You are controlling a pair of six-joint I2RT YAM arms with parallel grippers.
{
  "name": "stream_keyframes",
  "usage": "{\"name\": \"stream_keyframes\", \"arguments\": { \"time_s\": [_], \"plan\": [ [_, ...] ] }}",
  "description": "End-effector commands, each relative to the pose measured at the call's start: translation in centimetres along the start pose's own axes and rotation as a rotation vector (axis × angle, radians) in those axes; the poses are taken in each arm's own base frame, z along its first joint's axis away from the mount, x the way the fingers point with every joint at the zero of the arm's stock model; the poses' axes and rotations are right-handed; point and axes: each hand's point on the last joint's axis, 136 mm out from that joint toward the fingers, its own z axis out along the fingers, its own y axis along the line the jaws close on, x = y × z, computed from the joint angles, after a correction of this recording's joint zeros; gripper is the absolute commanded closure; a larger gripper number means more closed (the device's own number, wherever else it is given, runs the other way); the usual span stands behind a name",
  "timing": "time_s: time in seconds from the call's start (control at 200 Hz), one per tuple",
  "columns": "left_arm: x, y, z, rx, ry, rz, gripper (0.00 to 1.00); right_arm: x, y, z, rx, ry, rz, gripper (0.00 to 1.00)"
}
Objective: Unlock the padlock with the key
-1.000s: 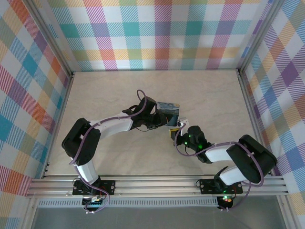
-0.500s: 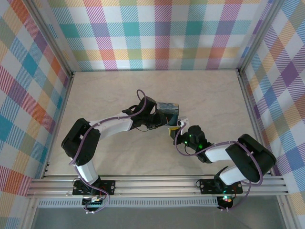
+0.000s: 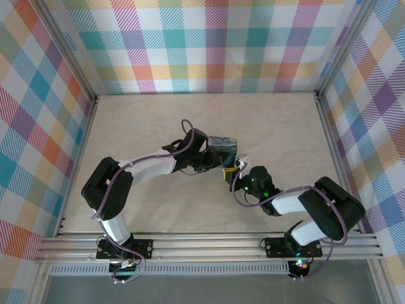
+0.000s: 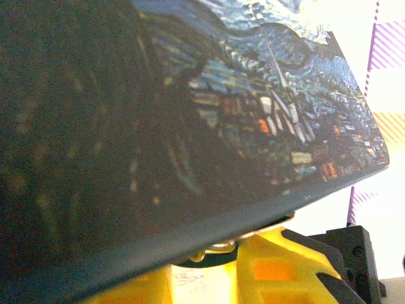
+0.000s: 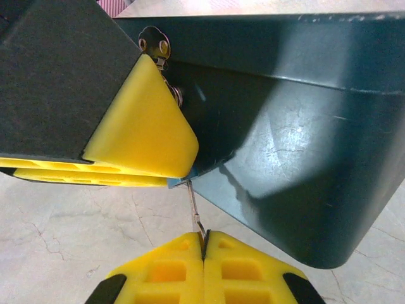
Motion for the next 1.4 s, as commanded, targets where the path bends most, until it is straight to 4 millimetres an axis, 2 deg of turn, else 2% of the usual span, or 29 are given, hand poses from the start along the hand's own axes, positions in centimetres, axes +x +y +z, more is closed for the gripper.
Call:
{"name": "stream_keyframes", "arguments": {
  "time_s": [0.0, 0.42, 1.095, 1.395],
  "plan": [
    [-1.4, -2.4, -1.7, 0.068, -0.041, 0.027, 1.00, -1.8, 0.8, 0.5, -0.036, -0.051, -0.007, 0.98],
    [-1.4, -2.5, -1.7, 0.069, -0.039, 0.027, 1.00, -2.4, 0.8, 0.6, -0.039, -0.081, -0.003, 0.98],
    [-1.5, -2.3, -1.6, 0.063, -0.038, 0.017, 1.00, -2.3, 0.9, 0.2, -0.047, -0.074, -0.005, 0.98],
    [-1.3, -2.7, -1.8, 0.079, -0.026, 0.019, 1.00, -3.1, 0.8, 0.4, -0.040, -0.111, -0.020, 0.98]
  ]
}}
